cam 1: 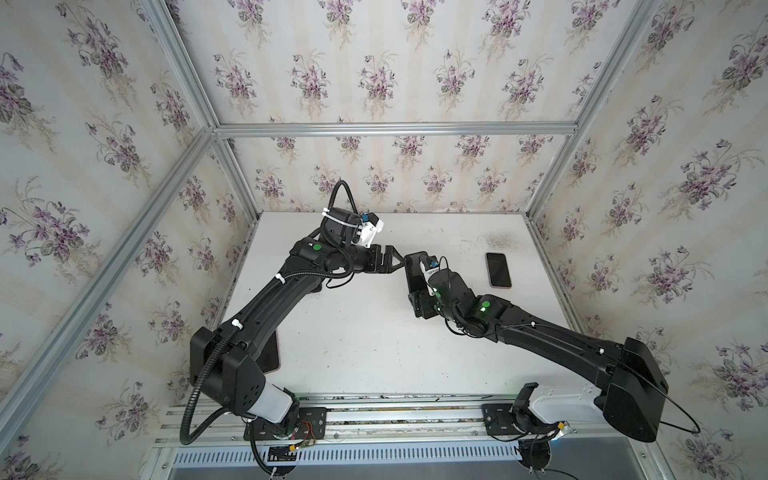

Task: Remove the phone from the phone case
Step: 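Close the left gripper on the black phone while the right gripper opens and releases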

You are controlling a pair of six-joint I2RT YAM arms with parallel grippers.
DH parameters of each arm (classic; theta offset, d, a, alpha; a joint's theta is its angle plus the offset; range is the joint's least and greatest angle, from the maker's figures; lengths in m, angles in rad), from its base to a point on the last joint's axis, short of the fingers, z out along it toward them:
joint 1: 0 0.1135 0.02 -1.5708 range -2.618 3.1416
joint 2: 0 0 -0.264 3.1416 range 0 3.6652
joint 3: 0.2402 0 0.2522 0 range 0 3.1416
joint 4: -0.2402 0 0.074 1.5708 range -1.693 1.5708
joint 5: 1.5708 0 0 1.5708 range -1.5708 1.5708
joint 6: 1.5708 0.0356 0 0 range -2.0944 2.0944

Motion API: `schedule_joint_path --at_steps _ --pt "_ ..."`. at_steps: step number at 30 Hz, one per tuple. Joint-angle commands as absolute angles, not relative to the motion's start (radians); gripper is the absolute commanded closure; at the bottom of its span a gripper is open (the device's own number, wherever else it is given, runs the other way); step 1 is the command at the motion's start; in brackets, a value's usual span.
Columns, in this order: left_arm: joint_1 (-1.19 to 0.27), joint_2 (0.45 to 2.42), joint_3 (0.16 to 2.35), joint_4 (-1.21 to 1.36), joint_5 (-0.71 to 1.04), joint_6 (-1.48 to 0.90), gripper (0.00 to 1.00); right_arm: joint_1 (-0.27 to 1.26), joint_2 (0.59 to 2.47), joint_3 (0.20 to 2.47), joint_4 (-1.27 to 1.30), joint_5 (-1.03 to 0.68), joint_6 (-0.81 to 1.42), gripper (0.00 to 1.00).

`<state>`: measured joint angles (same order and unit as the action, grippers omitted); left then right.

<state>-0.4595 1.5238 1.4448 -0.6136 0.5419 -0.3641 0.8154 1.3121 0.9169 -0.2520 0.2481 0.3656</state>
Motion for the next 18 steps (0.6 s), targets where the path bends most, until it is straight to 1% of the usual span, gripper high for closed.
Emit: schedule_joint_path --at_steps 1,7,9,13,16,18 --pt "-0.46 1.54 1.459 -0.603 0.562 -0.325 0.03 0.836 1.315 0.937 -0.146 0.28 0.328 0.56" --pt "-0.459 1.589 1.493 -0.615 0.573 -0.321 0.12 0.86 1.313 0.936 -0.131 0.279 0.307 0.56" --pt "-0.459 1.602 1.504 -0.618 0.576 -0.315 0.17 0.864 1.313 0.935 -0.131 0.28 0.305 0.57" --pt "-0.459 1.626 1.528 -0.628 0.596 -0.299 0.32 0.873 1.311 0.933 -0.13 0.281 0.301 0.58" --pt "-0.459 1.642 1.54 -0.636 0.616 -0.286 0.46 0.878 1.313 0.932 -0.127 0.283 0.295 0.58" --pt "-0.459 1.65 1.545 -0.643 0.628 -0.277 0.59 0.88 1.312 0.932 -0.127 0.288 0.293 0.58"
